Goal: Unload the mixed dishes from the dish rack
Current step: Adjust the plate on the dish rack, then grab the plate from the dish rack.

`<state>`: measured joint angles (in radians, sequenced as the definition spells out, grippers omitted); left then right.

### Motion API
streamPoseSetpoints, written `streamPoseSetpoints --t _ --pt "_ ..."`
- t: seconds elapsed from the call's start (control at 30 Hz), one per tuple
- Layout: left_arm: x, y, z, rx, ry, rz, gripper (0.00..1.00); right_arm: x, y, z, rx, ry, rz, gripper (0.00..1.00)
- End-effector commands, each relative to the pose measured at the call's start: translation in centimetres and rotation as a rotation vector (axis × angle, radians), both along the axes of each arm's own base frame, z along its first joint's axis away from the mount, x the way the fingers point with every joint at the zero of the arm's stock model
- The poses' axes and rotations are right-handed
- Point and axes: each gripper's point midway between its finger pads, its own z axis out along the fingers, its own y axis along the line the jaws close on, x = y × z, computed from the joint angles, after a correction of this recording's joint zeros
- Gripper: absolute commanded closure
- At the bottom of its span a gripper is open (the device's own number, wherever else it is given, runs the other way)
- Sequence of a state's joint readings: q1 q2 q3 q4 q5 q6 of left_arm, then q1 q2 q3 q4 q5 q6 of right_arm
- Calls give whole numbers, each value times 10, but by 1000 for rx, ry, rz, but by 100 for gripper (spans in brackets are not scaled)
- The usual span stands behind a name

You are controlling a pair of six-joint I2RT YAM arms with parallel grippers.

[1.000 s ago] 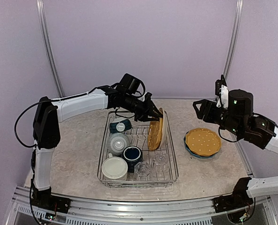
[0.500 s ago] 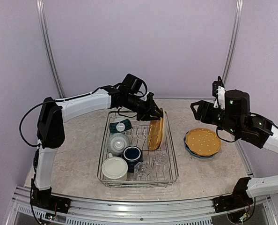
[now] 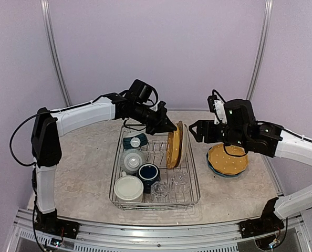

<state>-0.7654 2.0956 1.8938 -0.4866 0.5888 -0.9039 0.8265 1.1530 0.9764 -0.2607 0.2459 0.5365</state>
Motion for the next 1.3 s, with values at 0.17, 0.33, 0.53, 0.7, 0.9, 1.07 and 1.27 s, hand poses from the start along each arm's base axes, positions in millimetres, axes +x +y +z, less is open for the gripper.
streamPoseSetpoints --t 0.17,0.33,0.53,0.7,0.9,1.07,1.27 --pt "-14 26 35 -68 -52 -19 100 -14 73 -10 -54 -1 156 24" --pt "-13 32 41 -101 -59 -23 100 -19 92 -26 -70 20 187 27" --pt "-19 26 51 -146 -61 -65 100 -21 109 -42 -140 17 190 39" --pt "-21 27 55 -154 -65 -75 100 -11 115 -59 -204 33 142 53" --pt "-27 26 64 -171 -72 -87 100 -5 102 -74 -338 19 -34 48" --pt "-30 24 72 -187 -86 -93 100 -1 103 -88 -326 15 -95 48" --pt "-34 23 80 -196 -92 -98 100 10 101 -96 -344 -21 -169 49"
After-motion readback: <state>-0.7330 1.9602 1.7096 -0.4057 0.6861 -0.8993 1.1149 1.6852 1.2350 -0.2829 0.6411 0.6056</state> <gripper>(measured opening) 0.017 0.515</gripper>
